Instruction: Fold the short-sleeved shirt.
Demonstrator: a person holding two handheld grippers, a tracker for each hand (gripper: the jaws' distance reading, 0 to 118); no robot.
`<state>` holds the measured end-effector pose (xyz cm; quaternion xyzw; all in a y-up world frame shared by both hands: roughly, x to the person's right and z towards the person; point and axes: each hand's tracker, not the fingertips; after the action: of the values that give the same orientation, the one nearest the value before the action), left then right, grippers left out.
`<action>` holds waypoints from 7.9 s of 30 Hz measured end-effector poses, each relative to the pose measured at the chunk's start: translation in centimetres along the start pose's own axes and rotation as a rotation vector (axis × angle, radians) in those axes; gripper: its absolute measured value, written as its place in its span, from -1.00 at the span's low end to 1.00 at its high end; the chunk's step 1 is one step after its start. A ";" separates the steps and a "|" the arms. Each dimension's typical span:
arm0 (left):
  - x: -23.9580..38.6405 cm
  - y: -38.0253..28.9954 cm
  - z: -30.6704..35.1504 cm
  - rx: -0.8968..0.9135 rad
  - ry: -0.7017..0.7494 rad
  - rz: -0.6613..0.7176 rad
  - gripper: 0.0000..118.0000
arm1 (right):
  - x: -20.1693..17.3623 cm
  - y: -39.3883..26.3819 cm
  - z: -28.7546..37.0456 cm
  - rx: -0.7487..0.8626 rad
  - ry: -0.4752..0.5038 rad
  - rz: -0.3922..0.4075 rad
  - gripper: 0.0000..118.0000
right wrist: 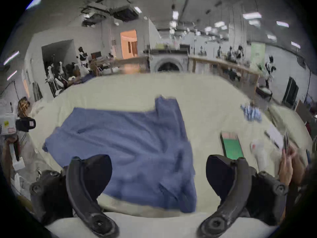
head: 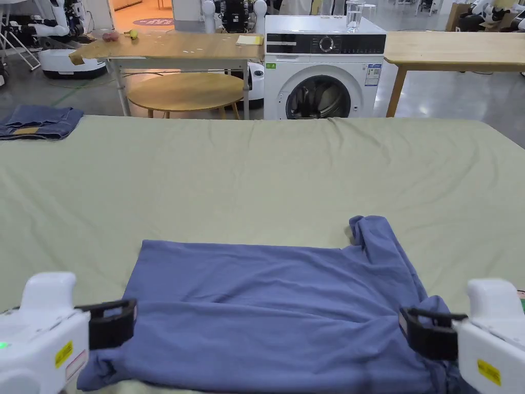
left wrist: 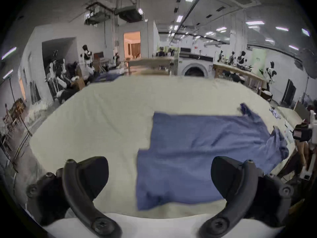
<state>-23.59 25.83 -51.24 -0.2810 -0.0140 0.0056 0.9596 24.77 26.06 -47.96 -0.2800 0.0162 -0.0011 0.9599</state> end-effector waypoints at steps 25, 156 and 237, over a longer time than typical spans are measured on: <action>-0.4 6.1 -21.7 -0.235 0.070 -0.004 0.46 | -3.1 2.5 -11.4 -0.065 -0.023 0.017 -1.00; 14.3 -5.4 -3.1 -0.015 -0.116 -0.651 -0.94 | -9.4 -0.8 -3.1 0.091 0.045 -0.008 -1.00; 19.9 -7.0 -1.4 0.212 -0.170 -0.513 -0.80 | -8.0 -1.7 -1.1 0.052 0.106 0.046 -1.00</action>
<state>-3.59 19.55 -48.22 -0.1651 -0.1643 -0.2123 0.9490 16.71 24.17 -47.75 -0.2540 0.0732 0.0060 0.9644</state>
